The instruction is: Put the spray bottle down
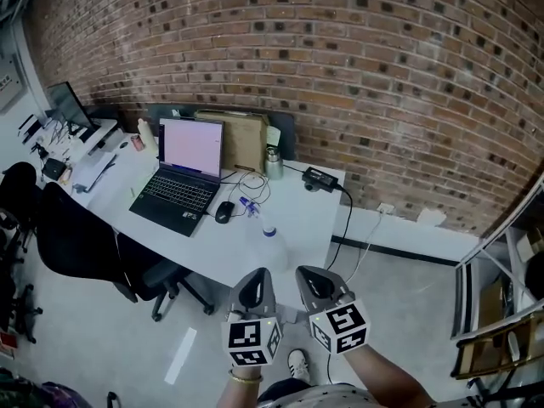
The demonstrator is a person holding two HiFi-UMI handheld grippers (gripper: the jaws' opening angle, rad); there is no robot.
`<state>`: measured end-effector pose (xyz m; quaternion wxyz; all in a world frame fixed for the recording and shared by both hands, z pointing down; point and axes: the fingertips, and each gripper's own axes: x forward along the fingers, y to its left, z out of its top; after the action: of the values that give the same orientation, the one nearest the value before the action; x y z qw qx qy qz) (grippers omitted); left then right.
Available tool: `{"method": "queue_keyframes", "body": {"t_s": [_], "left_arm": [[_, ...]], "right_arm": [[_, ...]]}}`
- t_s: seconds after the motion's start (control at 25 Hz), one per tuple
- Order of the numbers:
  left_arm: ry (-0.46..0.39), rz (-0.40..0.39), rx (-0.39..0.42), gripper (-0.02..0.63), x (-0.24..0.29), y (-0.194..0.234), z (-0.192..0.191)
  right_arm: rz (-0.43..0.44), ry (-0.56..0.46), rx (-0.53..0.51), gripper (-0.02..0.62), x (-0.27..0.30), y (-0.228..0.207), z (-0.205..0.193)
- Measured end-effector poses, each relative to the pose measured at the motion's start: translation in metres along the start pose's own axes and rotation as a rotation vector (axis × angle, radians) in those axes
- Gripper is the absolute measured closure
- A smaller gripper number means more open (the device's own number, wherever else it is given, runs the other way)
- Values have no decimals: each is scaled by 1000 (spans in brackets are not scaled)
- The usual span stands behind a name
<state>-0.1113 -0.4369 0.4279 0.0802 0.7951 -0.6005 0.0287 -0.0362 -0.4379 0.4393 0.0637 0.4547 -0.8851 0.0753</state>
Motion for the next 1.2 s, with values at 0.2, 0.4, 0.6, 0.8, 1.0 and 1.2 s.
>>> {"method": "queue_keyframes", "body": {"t_s": [0.2, 0.4, 0.6, 0.8, 1.0, 1.2], "left_arm": [[16, -2, -3, 597, -43, -14, -7], [31, -7, 6, 598, -75, -28, -16], [29, -2, 9, 598, -91, -35, -12], [20, -6, 9, 598, -98, -38, -9], [30, -7, 13, 598, -103, -42, -8], [25, -4, 14, 598, -101, -43, -8]], "right_arm": [[17, -17, -5, 597, -35, 25, -5], [20, -31, -16, 597, -66, 44, -8], [12, -25, -27, 597, -84, 52, -7], [9, -34, -37, 597, -92, 58, -4], [16, -33, -43, 597, -97, 63, 0], [18, -40, -48, 597, -99, 62, -2]]}}
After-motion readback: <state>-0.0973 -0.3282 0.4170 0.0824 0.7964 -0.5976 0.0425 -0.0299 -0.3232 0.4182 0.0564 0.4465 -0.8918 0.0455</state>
